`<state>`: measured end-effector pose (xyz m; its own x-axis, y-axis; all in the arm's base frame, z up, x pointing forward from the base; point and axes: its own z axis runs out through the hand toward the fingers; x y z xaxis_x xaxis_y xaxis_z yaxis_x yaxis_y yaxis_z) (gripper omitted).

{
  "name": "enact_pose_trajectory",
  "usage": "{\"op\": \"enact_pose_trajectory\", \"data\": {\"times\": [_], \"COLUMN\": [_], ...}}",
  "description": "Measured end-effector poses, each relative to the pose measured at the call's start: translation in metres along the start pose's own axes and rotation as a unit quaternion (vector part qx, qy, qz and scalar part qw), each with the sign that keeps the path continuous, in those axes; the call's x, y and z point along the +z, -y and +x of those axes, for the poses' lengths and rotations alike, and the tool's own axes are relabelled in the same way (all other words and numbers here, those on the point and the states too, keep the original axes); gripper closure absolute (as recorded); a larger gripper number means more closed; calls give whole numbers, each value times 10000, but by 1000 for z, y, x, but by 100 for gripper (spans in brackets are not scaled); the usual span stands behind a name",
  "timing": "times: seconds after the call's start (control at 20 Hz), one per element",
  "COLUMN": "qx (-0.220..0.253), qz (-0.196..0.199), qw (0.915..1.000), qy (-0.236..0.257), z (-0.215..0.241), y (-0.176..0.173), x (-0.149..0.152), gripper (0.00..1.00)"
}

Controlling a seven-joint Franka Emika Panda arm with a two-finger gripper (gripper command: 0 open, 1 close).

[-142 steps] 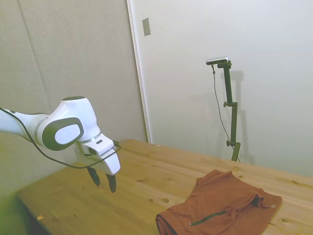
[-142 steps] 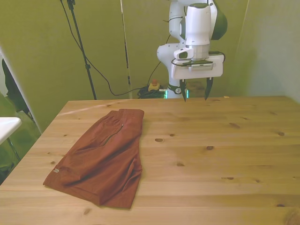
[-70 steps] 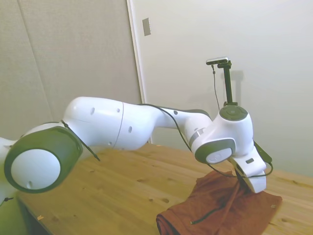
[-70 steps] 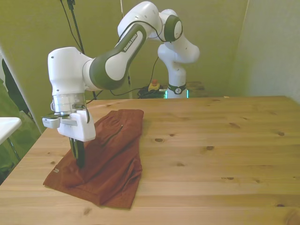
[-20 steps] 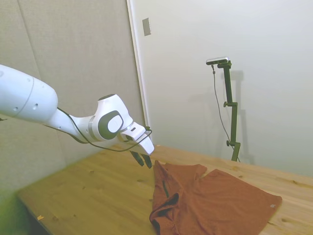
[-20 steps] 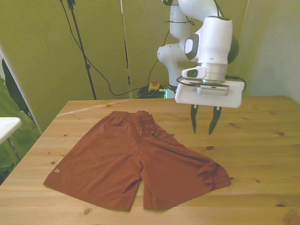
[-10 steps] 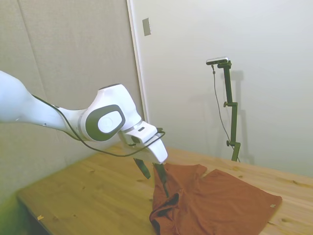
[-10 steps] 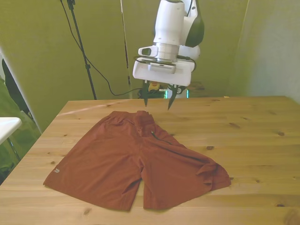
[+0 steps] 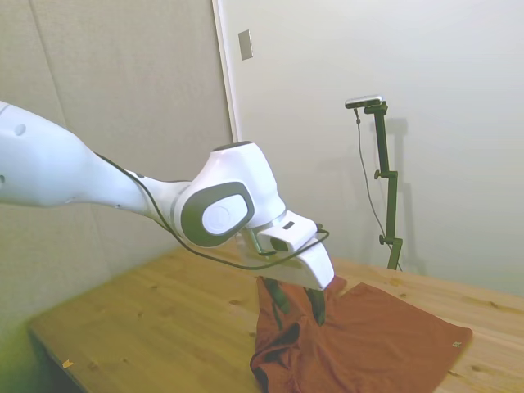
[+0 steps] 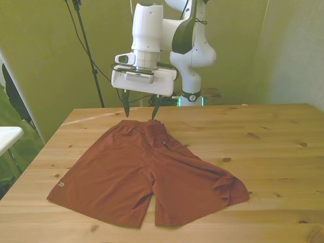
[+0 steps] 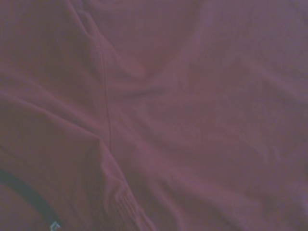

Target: Unfold the shorts

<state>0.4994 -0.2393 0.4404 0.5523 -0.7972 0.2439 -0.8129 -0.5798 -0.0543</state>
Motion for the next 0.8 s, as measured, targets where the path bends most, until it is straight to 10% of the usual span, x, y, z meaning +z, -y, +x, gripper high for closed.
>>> {"op": "enact_pose_trajectory", "data": {"times": [0.1, 0.15, 0.8], "qx": [-9, -24, -241], "qz": [-6, -14, 157], "qw": [9999, 9999, 9991], "qy": [105, 132, 309], "z": [2, 2, -23], "y": [4, 7, 32], "x": [16, 23, 51], "gripper": [0, 100, 100]}}
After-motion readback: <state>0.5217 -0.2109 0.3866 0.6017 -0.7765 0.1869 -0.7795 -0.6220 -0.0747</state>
